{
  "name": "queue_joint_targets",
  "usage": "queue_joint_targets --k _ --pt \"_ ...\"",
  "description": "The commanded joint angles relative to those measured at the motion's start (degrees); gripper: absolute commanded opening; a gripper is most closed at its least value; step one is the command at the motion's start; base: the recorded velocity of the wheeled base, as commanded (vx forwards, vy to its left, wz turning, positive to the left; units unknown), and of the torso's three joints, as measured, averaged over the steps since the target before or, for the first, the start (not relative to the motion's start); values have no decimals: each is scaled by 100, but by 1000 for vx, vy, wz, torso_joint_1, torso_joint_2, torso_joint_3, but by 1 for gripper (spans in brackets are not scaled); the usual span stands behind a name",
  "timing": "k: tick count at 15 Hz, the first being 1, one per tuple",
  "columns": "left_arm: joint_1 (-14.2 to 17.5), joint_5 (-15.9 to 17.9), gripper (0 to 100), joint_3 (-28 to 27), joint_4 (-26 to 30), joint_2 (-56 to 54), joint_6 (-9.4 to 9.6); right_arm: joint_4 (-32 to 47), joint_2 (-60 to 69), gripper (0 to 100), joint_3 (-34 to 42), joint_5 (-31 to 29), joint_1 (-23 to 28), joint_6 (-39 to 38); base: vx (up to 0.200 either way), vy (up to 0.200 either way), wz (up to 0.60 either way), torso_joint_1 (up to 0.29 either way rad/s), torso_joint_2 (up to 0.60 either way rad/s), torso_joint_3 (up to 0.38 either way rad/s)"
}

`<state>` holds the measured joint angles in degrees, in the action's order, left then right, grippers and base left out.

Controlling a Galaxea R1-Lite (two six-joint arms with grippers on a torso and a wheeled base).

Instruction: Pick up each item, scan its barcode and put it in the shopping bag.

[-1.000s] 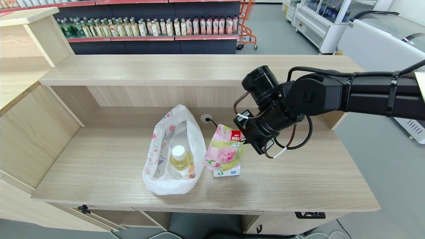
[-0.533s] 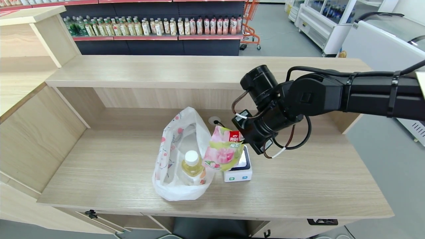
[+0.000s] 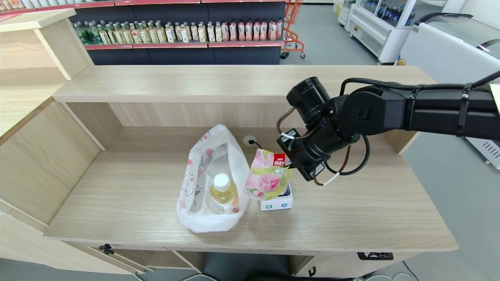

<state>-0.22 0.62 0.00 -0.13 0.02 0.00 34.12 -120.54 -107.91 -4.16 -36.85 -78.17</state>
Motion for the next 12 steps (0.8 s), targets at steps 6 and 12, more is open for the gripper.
queue_joint_targets --k 6,12 --pt "-4 -1 100 0 -4 -2 0 -64 -5 0 16 55 29 -14 0 0 0 0 0 0" --pt "4 -1 100 0 -4 -2 0 -767 13 0 464 64 82 -14 0 0 0 0 0 0"
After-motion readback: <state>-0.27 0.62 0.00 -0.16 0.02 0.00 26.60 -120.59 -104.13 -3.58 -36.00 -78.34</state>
